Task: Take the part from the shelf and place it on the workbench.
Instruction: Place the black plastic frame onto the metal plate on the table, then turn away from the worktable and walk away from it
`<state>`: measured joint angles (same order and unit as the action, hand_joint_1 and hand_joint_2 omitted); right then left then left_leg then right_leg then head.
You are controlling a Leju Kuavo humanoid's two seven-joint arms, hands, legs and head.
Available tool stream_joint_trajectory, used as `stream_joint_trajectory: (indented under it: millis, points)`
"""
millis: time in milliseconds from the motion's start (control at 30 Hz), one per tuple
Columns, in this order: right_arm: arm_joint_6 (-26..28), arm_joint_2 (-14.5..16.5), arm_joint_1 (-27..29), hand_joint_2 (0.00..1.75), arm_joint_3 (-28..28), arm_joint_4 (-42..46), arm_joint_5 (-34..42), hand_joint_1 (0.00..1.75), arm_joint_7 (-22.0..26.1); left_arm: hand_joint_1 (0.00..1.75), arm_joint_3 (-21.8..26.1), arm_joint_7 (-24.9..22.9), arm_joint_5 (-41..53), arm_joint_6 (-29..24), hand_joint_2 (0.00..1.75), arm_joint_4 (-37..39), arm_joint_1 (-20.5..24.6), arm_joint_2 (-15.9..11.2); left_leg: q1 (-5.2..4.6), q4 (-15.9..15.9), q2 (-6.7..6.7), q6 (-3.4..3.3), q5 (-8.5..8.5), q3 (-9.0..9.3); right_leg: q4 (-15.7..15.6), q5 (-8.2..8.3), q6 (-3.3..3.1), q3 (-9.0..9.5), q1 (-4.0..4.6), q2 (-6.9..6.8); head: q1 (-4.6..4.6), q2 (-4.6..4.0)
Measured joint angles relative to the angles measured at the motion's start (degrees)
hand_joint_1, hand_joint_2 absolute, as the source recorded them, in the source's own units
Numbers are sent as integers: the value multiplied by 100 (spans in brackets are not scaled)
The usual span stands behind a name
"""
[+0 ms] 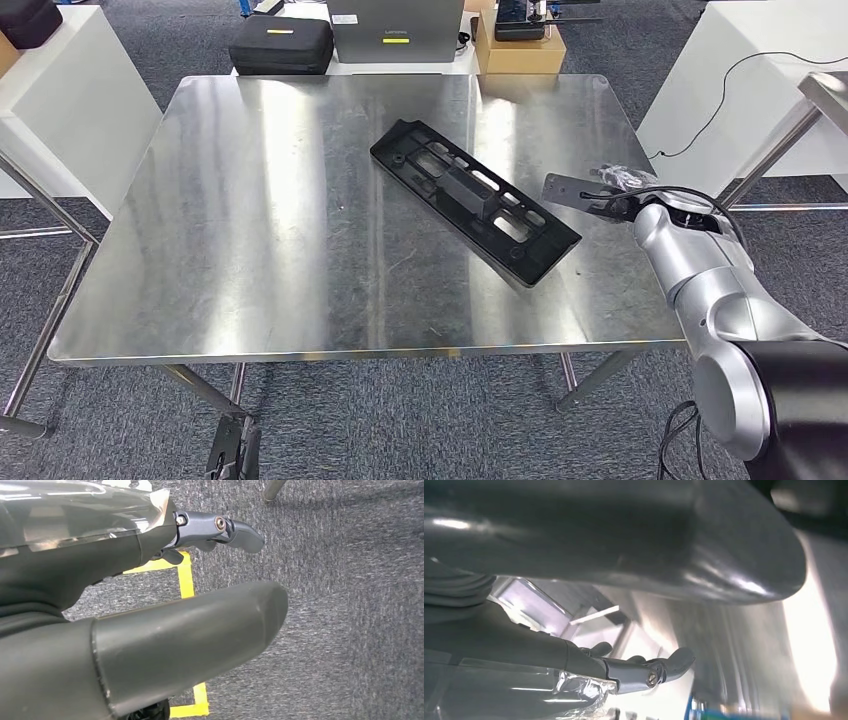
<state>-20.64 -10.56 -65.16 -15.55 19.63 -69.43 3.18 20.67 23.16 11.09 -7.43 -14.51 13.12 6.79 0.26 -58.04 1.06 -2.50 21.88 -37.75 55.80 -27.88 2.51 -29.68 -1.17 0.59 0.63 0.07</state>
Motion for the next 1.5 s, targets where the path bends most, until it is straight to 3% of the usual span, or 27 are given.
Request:
stream_joint_trajectory:
  millis: [167, 233, 300, 400, 667, 800, 933, 1233, 1433, 1500]
  points:
    - [388, -5, 19, 0, 6, 9, 67, 0, 103, 0, 6, 37, -19, -1, 0, 0, -9, -2, 1, 0, 0, 0, 0, 0, 0, 0, 0, 0, 2, 0, 0, 0]
    - [1083, 5, 89, 0, 49, 87, 251, 0, 269, 0, 9, 90, -57, -1, 0, 0, -17, -2, 1, 0, 0, 0, 0, 0, 1, 0, 0, 2, 3, 0, 0, 0]
    - [2296, 62, 291, 0, 208, 367, 786, 0, 670, 0, 15, 187, -120, -5, 0, 0, -36, -1, 4, 0, 1, 0, 0, 0, 0, -1, -1, 3, 4, -1, 0, 0]
    - [3732, 221, 1018, 0, 615, 1434, 1974, 0, 1369, 0, 22, 310, -185, -30, 0, 0, -76, 8, 14, 0, 12, 2, 2, 2, -2, -6, -3, 8, 9, -11, -2, 0]
    - [4880, 574, 3563, 0, 1028, 4717, 3300, 0, 2187, 0, 25, 467, -210, -57, 0, 0, -191, 14, 15, 2, 23, 17, 16, 4, -4, -25, 1, -8, 11, -23, 0, 0]
    - [4982, 838, 5032, 0, 1039, 6375, 4221, 0, 2640, 0, 58, 582, -269, -125, 0, 0, -289, 12, 15, 4, 23, 33, 42, 18, -5, -50, -10, -16, 12, -29, -1, 0]
    - [4810, 1022, 5958, 0, 1039, 7368, 4788, 0, 2841, 0, 144, 643, -321, -142, 0, 0, -357, 7, 15, 6, 17, 38, 51, 21, -4, -55, -9, -18, 12, -21, 1, 0]
    - [4477, 1222, 6626, 0, 1050, 8193, 5128, 0, 3046, 0, 259, 639, -430, -146, 0, 0, -403, -10, -12, -8, 18, 16, 84, 41, -18, -63, 7, 2, -7, -21, -1, 0]
    - [4231, 1449, 7479, 0, 1050, 8714, 5147, 0, 3297, 0, 470, 523, -607, -224, 0, 1, -518, -84, -56, 16, 10, -97, 107, 92, -19, -103, 82, 73, -68, -23, 3, 0]
    - [4177, 1487, 7674, 0, 1048, 8808, 5076, 0, 3338, 0, 539, 531, -653, -222, 0, 2, -560, -95, -27, 77, -13, -152, 68, 134, 245, -286, 51, -11, -62, -28, -9, 0]
